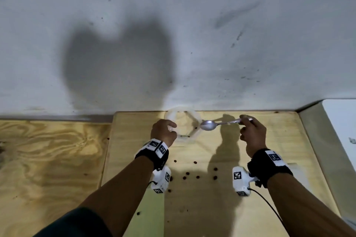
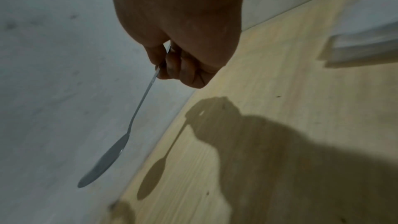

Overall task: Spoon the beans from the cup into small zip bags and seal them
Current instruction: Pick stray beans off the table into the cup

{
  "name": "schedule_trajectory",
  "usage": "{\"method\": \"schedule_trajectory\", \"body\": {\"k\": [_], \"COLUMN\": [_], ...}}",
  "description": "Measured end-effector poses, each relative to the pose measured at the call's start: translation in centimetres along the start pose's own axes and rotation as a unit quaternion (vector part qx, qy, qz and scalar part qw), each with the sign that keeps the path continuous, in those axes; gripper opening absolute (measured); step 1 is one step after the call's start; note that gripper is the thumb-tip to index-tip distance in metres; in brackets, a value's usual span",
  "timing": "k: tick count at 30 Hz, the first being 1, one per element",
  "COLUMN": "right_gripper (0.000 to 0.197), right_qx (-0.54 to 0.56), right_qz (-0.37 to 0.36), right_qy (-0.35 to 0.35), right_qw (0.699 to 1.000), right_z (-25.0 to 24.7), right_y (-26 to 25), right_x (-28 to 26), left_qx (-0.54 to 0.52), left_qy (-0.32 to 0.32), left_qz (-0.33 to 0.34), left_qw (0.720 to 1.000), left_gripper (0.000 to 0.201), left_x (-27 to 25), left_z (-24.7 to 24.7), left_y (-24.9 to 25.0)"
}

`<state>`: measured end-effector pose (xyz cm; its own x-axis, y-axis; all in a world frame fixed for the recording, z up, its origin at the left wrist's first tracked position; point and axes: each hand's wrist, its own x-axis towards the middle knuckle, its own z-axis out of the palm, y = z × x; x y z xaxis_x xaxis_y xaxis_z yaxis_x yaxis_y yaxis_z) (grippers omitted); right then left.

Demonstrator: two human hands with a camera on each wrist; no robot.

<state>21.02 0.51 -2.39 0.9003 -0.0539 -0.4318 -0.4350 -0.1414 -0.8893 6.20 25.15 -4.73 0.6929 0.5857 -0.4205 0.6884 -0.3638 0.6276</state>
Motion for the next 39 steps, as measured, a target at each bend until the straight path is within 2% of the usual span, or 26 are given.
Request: {"method": "schedule_trajectory", "body": {"k": [4,10,13,17,20,21,23,27,28,30,31,33,36,37,39], "right_gripper": [0.012,0.013,0.015,0.012,0.026,0.025,0.024,0.039,0.038,0.024,0.018,0.013,0.012,0.013,0.014], "right_qx": [0.054,0.035,0.032,0.002,-0.048,-0.058,-0.046,-0.055,-0.079,-0.158,-0.209,-0.307,-0.414,-0.440,-0.489], "right_qz": [0.076,0.116,0.134,0.159,0.150,0.146,0.148,0.149,0.136,0.078,0.034,-0.032,-0.086,-0.095,-0.106], "right_qy": [0.076,0.086,0.071,0.076,0.074,0.075,0.077,0.070,0.067,0.037,0.003,-0.100,-0.255,-0.286,-0.306], "right_qw": [0.993,0.989,0.988,0.984,0.985,0.985,0.985,0.985,0.985,0.984,0.977,0.946,0.870,0.846,0.810], "right_z": [-4.7,-7.5,-7.4,-7.1,-7.4,-7.5,-7.8,-8.1,-8.0,-7.3,-6.7,-5.4,-3.1,-2.5,-1.5], "right_y": [1.2,3.7,4.5,5.0,5.4,5.6,6.0,5.8,5.8,5.6,5.7,5.7,5.9,6.0,6.4], "right_x": [1.2,2.4,3.1,3.4,3.5,3.5,3.4,2.1,1.6,0.0,-0.7,-2.6,-5.1,-5.5,-6.0], "left_qx": [-0.041,-0.161,-0.219,-0.267,-0.303,-0.313,-0.331,-0.355,-0.357,-0.355,-0.353,-0.348,-0.336,-0.332,-0.324], "left_qy": [0.045,0.145,0.165,0.186,0.190,0.192,0.196,0.203,0.205,0.208,0.210,0.212,0.212,0.210,0.205], "left_qz": [-0.035,-0.104,-0.146,-0.171,-0.184,-0.187,-0.192,-0.194,-0.193,-0.190,-0.189,-0.188,-0.183,-0.183,-0.179], "left_qw": [0.998,0.971,0.951,0.930,0.915,0.911,0.903,0.892,0.891,0.891,0.892,0.894,0.899,0.901,0.906], "left_gripper": [0.014,0.012,0.011,0.010,0.017,0.019,0.019,0.017,0.017,0.017,0.017,0.016,0.018,0.018,0.019], "left_x": [-0.2,-2.0,-2.6,-3.1,-3.7,-3.8,-3.9,-4.3,-4.4,-4.5,-4.5,-4.5,-4.5,-4.5,-4.4], "left_z": [-0.4,-2.0,-2.7,-2.9,-3.0,-3.0,-3.0,-3.0,-3.1,-3.2,-3.3,-3.3,-3.3,-3.2,-3.2], "left_y": [-0.2,-1.7,-3.3,-4.5,-4.1,-4.0,-3.9,-3.9,-3.9,-4.1,-4.1,-4.0,-3.9,-3.9,-3.7]}}
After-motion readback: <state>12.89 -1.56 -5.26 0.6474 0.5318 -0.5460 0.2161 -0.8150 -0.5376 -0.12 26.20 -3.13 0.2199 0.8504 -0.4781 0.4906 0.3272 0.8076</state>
